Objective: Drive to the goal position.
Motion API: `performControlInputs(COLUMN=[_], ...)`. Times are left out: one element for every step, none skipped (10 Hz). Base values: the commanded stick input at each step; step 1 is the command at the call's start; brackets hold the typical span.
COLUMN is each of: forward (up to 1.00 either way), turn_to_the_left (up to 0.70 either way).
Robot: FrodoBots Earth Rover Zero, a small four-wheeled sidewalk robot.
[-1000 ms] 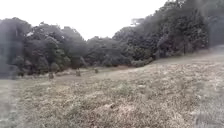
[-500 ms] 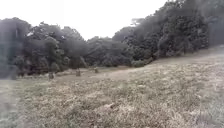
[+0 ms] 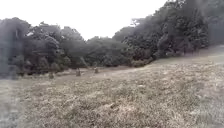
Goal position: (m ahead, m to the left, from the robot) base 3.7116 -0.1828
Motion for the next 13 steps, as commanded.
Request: performControlInputs(forward=[0.45,0.45,0.30,0.12,0.00,0.00,0.00,0.00,0.00,0.00,0.00,0.00,0.00], turn_to_the_left=[0.00,0.00,0.00,0.00,0.00,0.00,0.00,0.00,0.00,0.00,0.00,0.00,0.00])
